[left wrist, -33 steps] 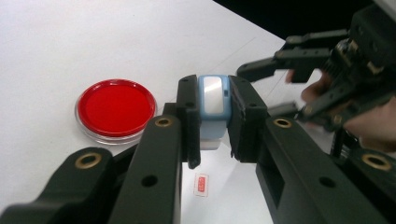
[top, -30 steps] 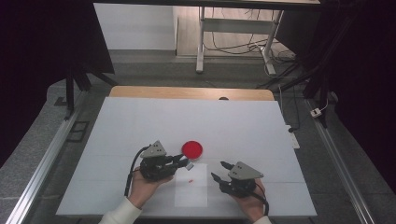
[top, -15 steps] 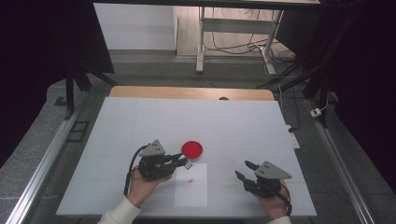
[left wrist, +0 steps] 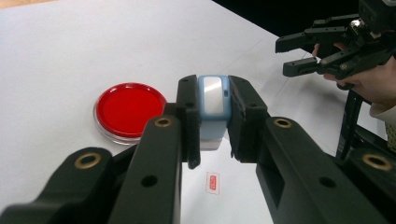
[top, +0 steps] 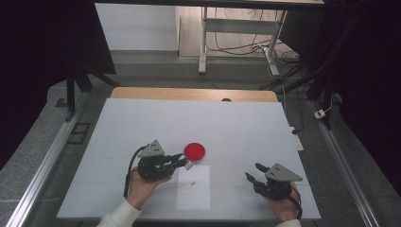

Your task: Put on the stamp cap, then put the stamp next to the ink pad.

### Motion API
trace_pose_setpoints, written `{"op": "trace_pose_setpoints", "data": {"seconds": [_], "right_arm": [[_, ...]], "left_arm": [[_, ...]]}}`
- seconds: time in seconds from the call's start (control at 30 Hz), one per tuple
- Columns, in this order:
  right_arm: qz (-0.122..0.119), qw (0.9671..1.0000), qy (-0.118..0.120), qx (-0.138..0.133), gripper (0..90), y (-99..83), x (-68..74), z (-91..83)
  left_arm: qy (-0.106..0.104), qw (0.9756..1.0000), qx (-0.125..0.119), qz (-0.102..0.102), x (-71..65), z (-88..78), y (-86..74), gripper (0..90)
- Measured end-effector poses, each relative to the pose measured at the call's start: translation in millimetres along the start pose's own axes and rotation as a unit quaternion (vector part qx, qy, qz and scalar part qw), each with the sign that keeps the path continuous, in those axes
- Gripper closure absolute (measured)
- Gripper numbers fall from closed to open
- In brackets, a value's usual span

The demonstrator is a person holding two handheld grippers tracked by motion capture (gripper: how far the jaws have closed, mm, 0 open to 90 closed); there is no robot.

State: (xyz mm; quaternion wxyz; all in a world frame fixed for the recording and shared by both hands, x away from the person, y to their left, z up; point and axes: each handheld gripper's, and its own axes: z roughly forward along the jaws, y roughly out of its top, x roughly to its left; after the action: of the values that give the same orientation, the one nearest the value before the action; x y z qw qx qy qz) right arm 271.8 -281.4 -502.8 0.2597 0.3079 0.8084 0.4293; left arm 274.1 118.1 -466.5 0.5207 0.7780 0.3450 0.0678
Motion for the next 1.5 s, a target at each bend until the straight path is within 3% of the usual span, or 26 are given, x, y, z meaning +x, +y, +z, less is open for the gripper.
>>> {"op": "trace_pose_setpoints", "data": {"seconds": [0.6,0.93,1.27,1.5], "right_arm": [[-0.002,1.0,0.0,0.007,46.5,-0.4,-0.4,2.5],[-0.002,1.0,0.004,0.005,46.5,-0.8,-1.8,4.7],[-0.004,1.0,0.006,0.004,46.4,-0.4,-2.7,5.4],[-0.003,0.9999,0.008,0.01,46.1,-0.8,-2.3,7.1]], "left_arm": [[0.02,0.9998,0.003,-0.003,8.7,-3.2,-0.6,75.8],[0.042,0.9989,0.011,-0.02,27.3,-3.9,1.9,75.8],[0.084,0.9951,0.041,-0.032,51.9,6.2,11.1,75.7],[0.118,0.9905,0.07,-0.014,59.7,21.2,19.6,75.6]]}}
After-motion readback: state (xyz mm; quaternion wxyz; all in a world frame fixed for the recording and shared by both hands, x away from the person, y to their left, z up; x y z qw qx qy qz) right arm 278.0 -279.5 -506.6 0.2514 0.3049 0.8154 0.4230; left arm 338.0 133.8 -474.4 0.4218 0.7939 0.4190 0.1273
